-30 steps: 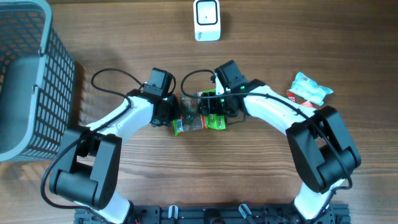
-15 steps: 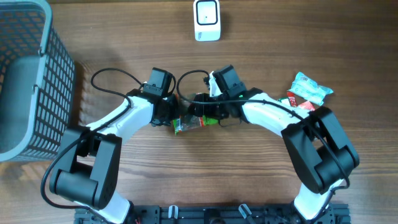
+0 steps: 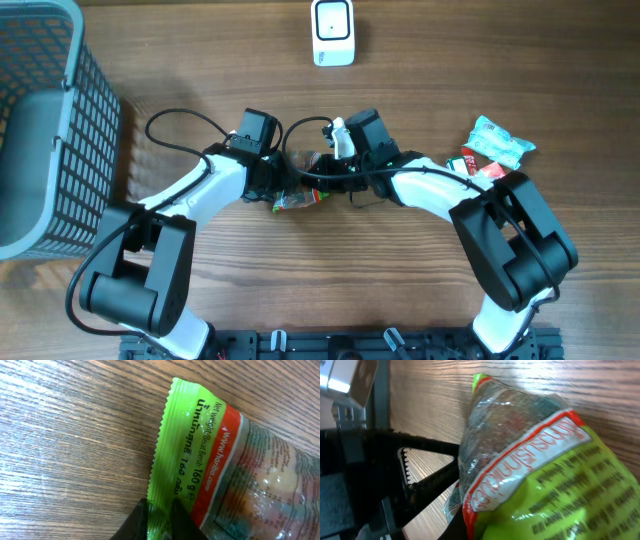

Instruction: Scan the item barcode

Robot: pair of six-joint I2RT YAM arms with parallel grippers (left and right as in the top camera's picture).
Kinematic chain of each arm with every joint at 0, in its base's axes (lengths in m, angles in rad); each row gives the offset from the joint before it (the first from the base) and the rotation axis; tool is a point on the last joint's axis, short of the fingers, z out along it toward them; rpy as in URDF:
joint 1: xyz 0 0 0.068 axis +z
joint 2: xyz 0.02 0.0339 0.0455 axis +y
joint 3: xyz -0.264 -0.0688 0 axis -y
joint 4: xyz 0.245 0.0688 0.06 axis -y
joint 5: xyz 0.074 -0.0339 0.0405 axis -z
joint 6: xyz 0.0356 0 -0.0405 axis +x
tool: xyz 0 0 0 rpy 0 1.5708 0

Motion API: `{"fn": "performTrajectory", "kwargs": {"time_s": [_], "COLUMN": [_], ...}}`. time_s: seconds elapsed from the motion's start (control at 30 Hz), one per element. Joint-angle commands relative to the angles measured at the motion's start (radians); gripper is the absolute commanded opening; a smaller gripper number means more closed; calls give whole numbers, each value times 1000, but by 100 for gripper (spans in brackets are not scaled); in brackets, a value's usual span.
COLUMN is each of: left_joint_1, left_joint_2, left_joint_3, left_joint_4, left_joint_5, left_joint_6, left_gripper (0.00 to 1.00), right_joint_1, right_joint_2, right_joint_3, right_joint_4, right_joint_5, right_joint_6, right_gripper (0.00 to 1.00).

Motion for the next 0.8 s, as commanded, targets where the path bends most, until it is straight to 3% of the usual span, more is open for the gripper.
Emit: {"fn": "performTrajectory", "kwargs": {"time_s": [0.0,0.03,0.27,0.37,0.4,0.5,0.6,0.7,0.77], "left_joint_1": [6,16,114,155,167,235,333,406,428], "left_joint_2": [40,27,-138,-197,-215,-240,-240,-240,-240], "left_joint_3": [-19,-10,21,21,21,43,106,129,129], "left_joint_4": [-32,-48,-121,-144,-150,-184,-246,-241,-233], "left_joint_5": [-9,-9,-13,-16,-16,-16,-16,-15,-16], "left_joint_6": [-2,-1,79,94,105,157,183,183,183], "left_gripper": [11,11,18,21,26,44,49,49,57], "right_joint_1": [13,10,-74,-119,-122,-122,-122,-122,-122], "right_joint_2": [10,10,9,-3,-24,-148,-293,-405,-443], "right_joint_3": [5,5,7,7,7,7,7,7,7], "right_joint_4": [6,3,-23,-26,-56,-176,-256,-308,-362], "right_joint_5": [-80,-80,-249,-390,-382,-208,-142,-82,-82], "right_joint_6": [-87,-71,-111,-312,-390,-560,-725,-797,-903], "right_gripper": [10,4,4,4,4,4,4,4,4]}}
